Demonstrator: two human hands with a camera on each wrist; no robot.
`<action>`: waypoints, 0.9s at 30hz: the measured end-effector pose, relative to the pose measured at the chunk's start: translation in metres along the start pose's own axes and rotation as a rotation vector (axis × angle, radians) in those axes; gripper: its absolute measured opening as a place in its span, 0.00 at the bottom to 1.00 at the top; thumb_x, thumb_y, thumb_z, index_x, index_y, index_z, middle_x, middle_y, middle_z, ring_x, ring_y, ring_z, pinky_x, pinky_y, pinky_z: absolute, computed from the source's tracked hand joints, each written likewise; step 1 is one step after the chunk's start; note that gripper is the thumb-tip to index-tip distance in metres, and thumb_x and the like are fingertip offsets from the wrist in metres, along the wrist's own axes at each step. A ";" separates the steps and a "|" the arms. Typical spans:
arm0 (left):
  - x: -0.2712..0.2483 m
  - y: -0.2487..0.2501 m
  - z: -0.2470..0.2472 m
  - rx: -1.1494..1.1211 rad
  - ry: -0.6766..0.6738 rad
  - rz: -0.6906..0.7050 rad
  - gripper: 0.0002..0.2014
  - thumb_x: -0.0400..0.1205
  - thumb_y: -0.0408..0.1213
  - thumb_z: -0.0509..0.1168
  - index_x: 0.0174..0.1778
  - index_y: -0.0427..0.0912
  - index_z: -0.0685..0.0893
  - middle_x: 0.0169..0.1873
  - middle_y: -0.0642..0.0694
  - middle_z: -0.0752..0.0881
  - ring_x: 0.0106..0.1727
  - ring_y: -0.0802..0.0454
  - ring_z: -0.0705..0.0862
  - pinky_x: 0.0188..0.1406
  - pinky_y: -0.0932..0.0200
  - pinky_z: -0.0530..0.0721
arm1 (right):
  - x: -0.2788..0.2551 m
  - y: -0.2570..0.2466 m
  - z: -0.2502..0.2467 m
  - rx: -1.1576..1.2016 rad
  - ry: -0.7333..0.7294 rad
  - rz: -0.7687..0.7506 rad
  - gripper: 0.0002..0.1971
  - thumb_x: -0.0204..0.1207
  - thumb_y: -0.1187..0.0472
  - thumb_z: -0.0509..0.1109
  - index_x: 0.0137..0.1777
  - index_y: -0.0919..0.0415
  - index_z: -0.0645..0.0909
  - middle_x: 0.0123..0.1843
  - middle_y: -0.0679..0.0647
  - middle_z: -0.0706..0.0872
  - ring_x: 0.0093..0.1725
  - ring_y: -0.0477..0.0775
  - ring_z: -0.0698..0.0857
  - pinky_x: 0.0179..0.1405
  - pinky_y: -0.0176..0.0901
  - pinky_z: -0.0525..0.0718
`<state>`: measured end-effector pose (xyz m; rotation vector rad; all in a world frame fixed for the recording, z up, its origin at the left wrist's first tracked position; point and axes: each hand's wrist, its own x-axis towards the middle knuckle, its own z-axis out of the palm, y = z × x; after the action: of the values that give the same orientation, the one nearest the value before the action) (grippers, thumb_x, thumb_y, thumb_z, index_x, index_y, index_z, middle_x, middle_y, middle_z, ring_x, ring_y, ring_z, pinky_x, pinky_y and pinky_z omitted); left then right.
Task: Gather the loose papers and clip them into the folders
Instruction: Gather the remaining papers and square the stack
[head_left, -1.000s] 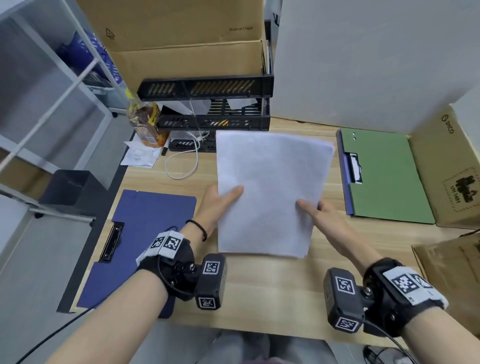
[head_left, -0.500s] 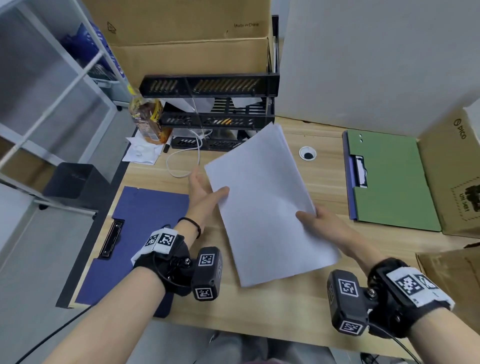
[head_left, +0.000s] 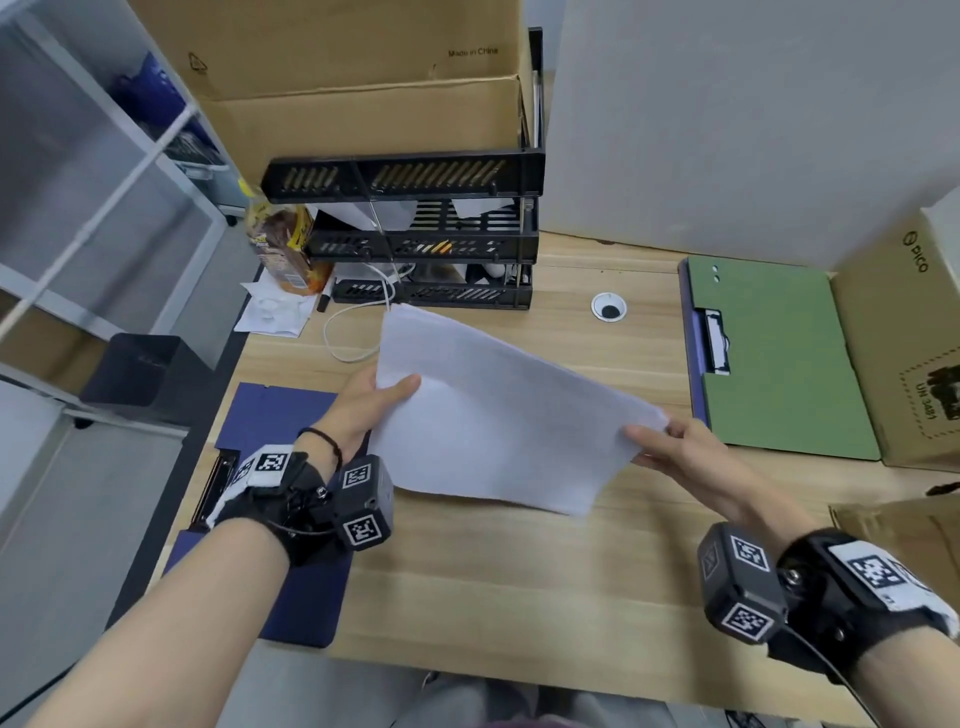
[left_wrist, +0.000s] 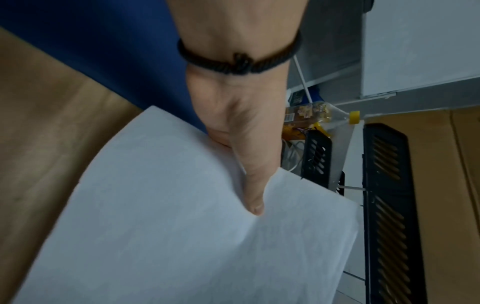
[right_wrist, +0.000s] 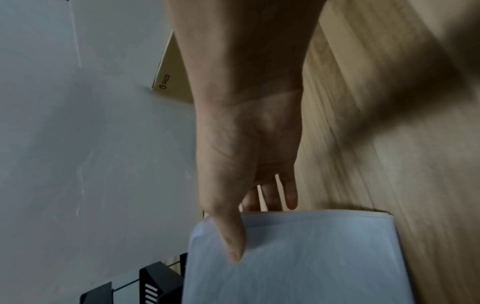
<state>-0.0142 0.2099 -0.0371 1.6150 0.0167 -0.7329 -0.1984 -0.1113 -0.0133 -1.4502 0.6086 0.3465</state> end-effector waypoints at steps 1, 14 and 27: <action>-0.001 -0.002 0.002 -0.041 0.007 0.005 0.36 0.61 0.54 0.81 0.64 0.45 0.82 0.56 0.48 0.90 0.56 0.47 0.89 0.44 0.58 0.88 | 0.002 0.001 0.000 0.016 0.024 -0.014 0.14 0.80 0.62 0.69 0.64 0.64 0.83 0.60 0.55 0.90 0.61 0.53 0.87 0.67 0.46 0.81; -0.005 -0.013 0.043 0.021 0.029 0.058 0.25 0.67 0.31 0.80 0.56 0.55 0.82 0.53 0.50 0.86 0.58 0.50 0.83 0.50 0.63 0.84 | 0.016 -0.005 0.002 -0.106 0.201 -0.179 0.17 0.77 0.73 0.65 0.57 0.50 0.82 0.56 0.52 0.87 0.55 0.51 0.82 0.49 0.33 0.76; 0.001 -0.023 0.043 0.057 0.059 -0.017 0.27 0.74 0.35 0.76 0.69 0.49 0.78 0.59 0.50 0.86 0.61 0.54 0.84 0.62 0.54 0.81 | 0.021 0.002 0.014 0.009 0.181 -0.156 0.18 0.79 0.65 0.69 0.65 0.47 0.79 0.60 0.47 0.88 0.57 0.44 0.85 0.51 0.34 0.82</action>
<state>-0.0416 0.1756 -0.0578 1.6923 0.0524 -0.7043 -0.1800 -0.1004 -0.0274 -1.5207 0.6363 0.0903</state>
